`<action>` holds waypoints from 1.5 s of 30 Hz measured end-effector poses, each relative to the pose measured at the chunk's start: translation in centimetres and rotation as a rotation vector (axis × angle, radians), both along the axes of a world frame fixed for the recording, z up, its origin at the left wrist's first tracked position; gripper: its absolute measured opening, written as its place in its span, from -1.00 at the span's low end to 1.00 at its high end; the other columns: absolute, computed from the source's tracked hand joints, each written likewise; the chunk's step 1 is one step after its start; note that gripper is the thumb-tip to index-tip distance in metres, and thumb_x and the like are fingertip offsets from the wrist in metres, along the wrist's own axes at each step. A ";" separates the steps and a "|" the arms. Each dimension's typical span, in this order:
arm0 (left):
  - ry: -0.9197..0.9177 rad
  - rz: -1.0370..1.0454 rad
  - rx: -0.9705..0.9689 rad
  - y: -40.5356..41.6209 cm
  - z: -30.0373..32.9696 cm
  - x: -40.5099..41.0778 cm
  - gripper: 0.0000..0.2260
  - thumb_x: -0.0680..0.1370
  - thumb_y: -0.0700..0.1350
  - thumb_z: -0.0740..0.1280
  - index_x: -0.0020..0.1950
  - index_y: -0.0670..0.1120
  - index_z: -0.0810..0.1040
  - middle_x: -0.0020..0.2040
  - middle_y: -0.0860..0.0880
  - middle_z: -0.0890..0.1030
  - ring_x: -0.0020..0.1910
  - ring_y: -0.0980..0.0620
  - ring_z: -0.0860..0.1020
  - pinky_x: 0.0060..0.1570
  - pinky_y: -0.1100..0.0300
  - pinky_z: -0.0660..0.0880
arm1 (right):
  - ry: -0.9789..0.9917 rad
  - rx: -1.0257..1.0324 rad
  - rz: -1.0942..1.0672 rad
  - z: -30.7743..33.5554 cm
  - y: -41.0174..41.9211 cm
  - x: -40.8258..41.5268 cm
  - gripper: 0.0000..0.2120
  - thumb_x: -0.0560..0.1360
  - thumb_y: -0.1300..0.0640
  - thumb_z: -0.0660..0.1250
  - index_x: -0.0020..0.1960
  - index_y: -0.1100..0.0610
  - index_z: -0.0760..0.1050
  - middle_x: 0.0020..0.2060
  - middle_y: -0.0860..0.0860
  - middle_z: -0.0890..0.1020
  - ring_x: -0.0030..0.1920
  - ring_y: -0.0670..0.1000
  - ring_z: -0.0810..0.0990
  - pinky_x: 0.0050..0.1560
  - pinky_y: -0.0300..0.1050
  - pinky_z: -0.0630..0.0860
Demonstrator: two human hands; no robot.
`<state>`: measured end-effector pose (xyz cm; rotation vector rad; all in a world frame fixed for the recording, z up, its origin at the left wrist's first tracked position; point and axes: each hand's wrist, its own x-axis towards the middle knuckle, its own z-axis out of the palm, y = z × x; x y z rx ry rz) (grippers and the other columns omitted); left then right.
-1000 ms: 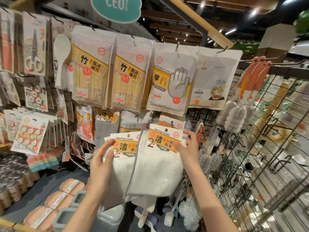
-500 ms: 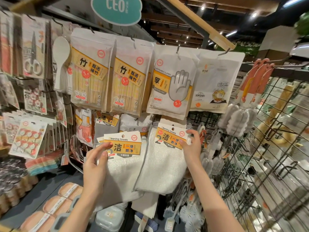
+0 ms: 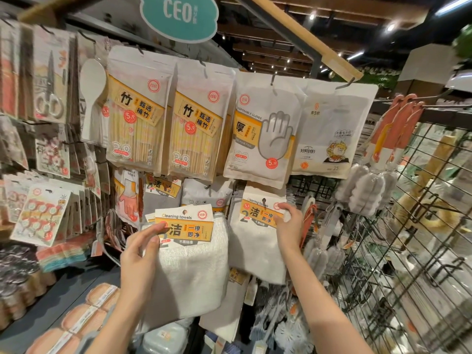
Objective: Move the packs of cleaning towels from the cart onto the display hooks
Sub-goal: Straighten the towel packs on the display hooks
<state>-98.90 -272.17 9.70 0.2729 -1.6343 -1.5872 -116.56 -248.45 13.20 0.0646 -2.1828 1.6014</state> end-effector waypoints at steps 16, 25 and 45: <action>0.025 -0.015 0.031 0.1 -0.2 -0.7 -0.64 0.57 -0.34 0.22 -0.01 0.12 0.61 0.04 0.18 0.59 0.07 0.37 0.50 0.06 0.36 0.35 | -0.004 0.361 -0.148 -0.7 -1.7 -2.2 -0.55 0.38 0.26 0.47 0.06 -0.11 0.33 0.14 0.00 0.25 -0.05 0.04 0.51 -0.52 -0.23 0.36; 0.023 -0.014 0.061 1.0 -0.2 -0.6 -0.68 0.55 -0.37 0.24 -0.07 0.06 0.60 0.04 0.09 0.61 -0.02 0.42 0.51 -0.04 0.53 0.38 | -0.031 0.393 -0.183 -0.6 -2.1 -2.7 -0.57 0.38 0.27 0.46 0.09 -0.06 0.34 0.14 0.03 0.24 -0.03 0.10 0.52 -0.53 -0.25 0.28; 0.006 -0.034 0.047 2.8 0.4 1.6 -0.73 0.55 -0.36 0.25 -0.06 0.00 0.59 -0.02 0.11 0.60 -0.06 0.46 0.49 -0.08 0.62 0.32 | -0.026 0.153 0.187 1.4 -1.3 5.8 -0.65 0.52 0.16 0.33 0.29 0.00 0.44 0.33 0.07 0.19 0.41 0.08 0.16 0.43 -0.04 0.18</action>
